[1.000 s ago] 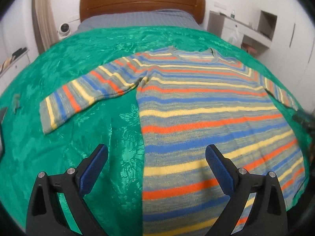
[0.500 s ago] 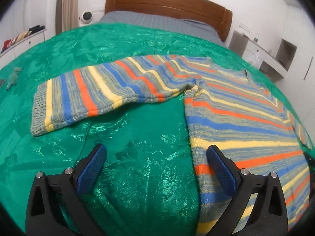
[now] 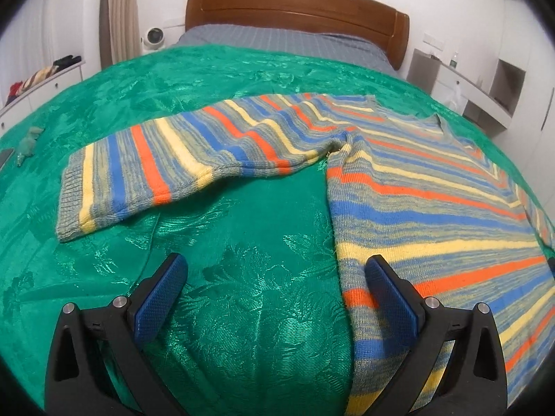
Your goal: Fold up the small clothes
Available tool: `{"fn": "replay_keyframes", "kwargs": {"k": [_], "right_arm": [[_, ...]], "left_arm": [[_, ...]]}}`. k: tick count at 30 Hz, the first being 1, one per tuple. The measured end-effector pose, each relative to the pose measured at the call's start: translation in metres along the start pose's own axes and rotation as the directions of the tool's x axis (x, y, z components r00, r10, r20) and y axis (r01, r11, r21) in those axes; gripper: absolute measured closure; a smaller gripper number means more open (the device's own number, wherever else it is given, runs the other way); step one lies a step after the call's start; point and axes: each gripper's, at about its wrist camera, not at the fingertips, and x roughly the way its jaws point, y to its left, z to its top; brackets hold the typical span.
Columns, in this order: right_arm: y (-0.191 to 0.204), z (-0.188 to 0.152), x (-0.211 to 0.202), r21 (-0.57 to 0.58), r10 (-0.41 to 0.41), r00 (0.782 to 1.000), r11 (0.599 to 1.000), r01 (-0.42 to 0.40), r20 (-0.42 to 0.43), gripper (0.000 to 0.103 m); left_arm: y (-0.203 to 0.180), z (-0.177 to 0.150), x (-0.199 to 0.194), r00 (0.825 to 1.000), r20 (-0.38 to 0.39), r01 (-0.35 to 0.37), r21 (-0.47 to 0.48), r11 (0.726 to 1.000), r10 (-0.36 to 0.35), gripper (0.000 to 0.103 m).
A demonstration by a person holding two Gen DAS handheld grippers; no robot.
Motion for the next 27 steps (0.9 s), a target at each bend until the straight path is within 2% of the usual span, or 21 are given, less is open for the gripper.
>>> {"fn": "replay_keyframes", "kwargs": {"k": [27], "right_arm": [[0.0046, -0.0013, 0.0049, -0.018, -0.020, 1.000, 1.000, 0.019, -0.008, 0.000]], "left_arm": [[-0.0003, 0.0003, 0.0008, 1.000, -0.003, 0.002, -0.005, 1.000, -0.002, 0.000]]}}
